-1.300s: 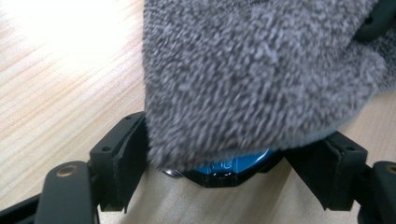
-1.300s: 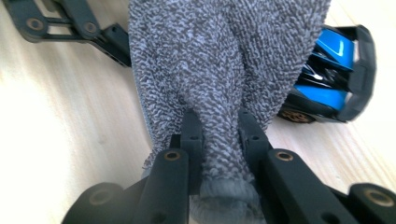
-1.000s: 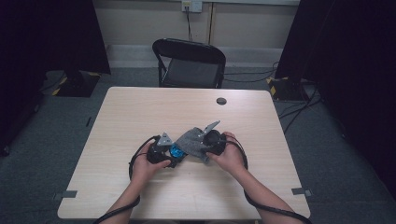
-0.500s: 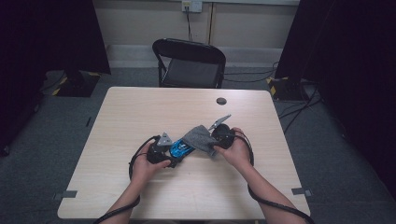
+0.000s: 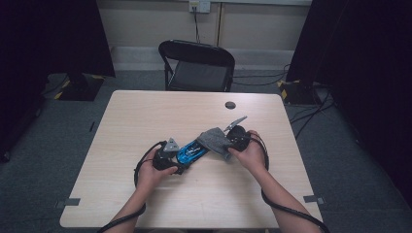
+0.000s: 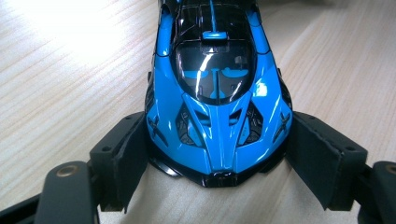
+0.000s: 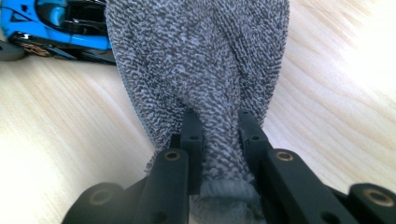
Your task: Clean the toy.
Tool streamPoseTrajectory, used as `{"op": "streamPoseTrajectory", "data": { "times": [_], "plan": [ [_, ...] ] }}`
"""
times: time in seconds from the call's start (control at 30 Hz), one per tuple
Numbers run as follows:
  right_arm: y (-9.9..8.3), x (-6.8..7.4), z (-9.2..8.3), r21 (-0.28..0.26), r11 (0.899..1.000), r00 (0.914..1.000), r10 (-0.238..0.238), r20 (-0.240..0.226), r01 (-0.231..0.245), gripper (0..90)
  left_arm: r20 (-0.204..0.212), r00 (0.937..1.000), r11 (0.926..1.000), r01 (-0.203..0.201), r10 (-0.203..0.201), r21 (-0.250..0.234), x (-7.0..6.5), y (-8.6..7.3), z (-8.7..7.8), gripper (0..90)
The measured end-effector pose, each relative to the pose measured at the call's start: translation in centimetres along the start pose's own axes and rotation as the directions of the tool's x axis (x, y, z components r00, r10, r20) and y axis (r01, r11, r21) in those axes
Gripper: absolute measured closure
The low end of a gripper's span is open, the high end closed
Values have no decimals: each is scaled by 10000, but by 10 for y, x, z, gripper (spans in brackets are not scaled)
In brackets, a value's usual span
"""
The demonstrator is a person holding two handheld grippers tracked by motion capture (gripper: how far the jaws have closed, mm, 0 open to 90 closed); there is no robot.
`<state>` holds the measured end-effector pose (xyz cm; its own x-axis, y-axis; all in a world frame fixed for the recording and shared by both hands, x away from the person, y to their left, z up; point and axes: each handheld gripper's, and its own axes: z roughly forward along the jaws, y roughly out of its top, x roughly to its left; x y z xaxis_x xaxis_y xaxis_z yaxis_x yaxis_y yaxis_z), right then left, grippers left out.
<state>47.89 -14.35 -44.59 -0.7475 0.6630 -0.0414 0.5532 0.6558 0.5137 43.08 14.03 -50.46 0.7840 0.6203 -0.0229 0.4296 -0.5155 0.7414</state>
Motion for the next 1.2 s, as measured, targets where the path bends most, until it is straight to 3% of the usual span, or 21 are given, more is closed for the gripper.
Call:
{"op": "streamPoseTrajectory", "data": {
  "times": [0.37,0.6,0.7,0.93,1.03,1.1,1.2],
  "plan": [
    [-12,-15,-3,-51,9987,9985,507,185,-506,765,-11,10000,10000,12,-12,0,0,0,0,229],
    [-30,-27,-11,-166,9952,9947,965,352,-959,765,-33,10000,10000,33,-33,8,0,0,0,229],
    [-38,-29,-19,-343,9950,9946,950,429,-936,764,-110,9999,9999,125,-125,16,-1,0,0,229],
    [-60,-20,-35,-787,9935,9962,839,215,-820,764,-165,9989,9990,448,-447,92,-3,0,-2,227],
    [-68,-13,-39,-811,9956,9973,504,525,-460,763,-236,9992,9994,323,-321,118,-2,1,-9,231],
    [-75,-10,-39,-995,9930,9977,657,154,-638,763,-240,9994,9997,254,-254,5,-3,4,-16,232],
    [-83,-6,-40,-1117,9915,9977,675,-11,-672,763,-317,9993,9987,176,-192,-480,-5,13,-32,229]
  ]
}}
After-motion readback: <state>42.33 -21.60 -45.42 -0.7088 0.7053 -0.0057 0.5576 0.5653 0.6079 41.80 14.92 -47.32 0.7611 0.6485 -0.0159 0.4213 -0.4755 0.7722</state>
